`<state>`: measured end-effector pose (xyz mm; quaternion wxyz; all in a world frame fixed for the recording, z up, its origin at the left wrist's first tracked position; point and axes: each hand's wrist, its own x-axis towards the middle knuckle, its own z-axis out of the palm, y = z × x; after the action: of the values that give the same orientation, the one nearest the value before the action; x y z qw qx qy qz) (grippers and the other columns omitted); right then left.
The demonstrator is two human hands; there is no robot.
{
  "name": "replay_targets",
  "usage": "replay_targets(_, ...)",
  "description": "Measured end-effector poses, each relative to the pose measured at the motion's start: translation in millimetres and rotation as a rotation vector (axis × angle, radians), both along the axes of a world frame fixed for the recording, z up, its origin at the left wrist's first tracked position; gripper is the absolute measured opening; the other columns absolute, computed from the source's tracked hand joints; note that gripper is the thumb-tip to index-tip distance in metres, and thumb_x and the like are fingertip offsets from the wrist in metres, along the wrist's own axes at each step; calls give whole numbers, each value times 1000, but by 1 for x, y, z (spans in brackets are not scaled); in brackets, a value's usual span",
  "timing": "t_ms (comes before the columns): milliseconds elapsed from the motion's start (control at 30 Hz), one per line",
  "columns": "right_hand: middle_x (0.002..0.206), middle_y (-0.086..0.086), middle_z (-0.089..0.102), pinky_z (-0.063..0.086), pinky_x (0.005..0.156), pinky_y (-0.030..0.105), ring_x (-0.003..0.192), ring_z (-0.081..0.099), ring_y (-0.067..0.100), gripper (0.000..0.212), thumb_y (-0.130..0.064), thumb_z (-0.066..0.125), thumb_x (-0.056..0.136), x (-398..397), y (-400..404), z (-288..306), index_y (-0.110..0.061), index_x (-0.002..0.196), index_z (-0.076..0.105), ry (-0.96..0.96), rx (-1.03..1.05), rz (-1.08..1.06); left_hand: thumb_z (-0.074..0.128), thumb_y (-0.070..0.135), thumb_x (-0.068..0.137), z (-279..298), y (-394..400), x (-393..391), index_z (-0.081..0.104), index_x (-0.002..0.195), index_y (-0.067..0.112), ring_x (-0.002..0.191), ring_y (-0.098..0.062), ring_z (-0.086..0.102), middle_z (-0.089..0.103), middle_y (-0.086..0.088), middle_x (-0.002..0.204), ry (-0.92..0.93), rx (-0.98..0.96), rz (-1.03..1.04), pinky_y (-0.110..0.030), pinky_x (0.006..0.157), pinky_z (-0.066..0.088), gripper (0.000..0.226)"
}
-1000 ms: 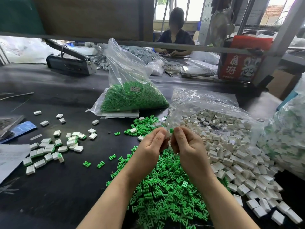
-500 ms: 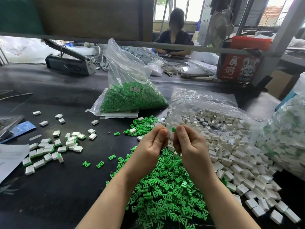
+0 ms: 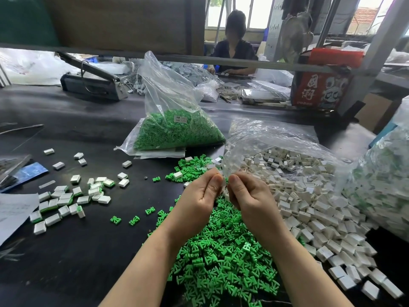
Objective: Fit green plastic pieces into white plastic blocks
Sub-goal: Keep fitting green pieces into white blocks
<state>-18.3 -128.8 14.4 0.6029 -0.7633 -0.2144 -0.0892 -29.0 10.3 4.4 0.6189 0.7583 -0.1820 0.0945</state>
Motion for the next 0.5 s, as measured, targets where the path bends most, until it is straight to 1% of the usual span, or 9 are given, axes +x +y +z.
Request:
replay_targets(33,55,-10,43,29,52,25,55,37,7,40,-23,49,102,1,-1,-1,-29,62,52,19,8,14,38,41,99,0,0,0,44,75,25,66,-10,35,38,13,68,-8,23,10,-42,64,33,30)
replay_targets(100,55,-11,41,29,52,24,55,35,7,39,-20,48,102,1,-3,-1,-28,63,53,58,20,52,38,41,99,1,1,1,44,75,28,64,-7,35,39,14,66,-26,88,31,-40,63,33,28)
replay_targets(200,57,-11,40,29,55,28,57,35,8,35,-20,48,101,2,-6,0,-21,67,52,88,-8,95,37,41,99,2,3,1,48,75,40,61,-3,34,42,16,64,-38,172,26,-33,59,34,27)
replay_targets(267,57,-13,42,30,56,29,57,36,6,36,-19,48,102,3,-7,1,-24,66,51,76,-44,103,37,41,99,4,5,0,49,75,45,61,-3,34,43,18,64,-31,177,12,-30,59,35,27)
replay_targets(333,56,-16,46,32,57,25,55,37,1,42,-17,48,102,2,-7,2,-33,63,55,51,-82,99,37,42,98,4,6,0,48,76,43,61,-4,35,43,17,64,-25,198,13,-36,61,37,25)
replay_targets(400,55,-21,52,34,57,14,54,44,-3,52,-15,48,102,1,-7,4,-47,63,60,44,-106,108,36,43,98,5,7,0,46,77,37,62,-6,36,41,14,65,-24,238,13,-43,64,38,24)
replay_targets(433,55,-21,52,34,56,12,54,44,-3,54,-15,48,102,1,-7,5,-50,63,61,50,-106,118,36,43,98,4,8,0,46,77,34,63,-8,37,41,12,65,-24,252,11,-45,66,39,25)
replay_targets(467,54,-20,51,33,56,13,54,42,-3,53,-15,48,102,1,-8,5,-49,64,61,60,-105,129,37,42,98,4,9,0,47,78,31,63,-10,40,43,10,66,-24,265,10,-47,67,41,25)
replay_targets(500,54,-17,48,33,56,16,54,39,-1,50,-16,48,102,1,-9,4,-46,64,61,70,-104,140,37,42,98,5,9,0,49,80,30,65,-14,43,46,7,68,-22,278,7,-47,68,43,25)
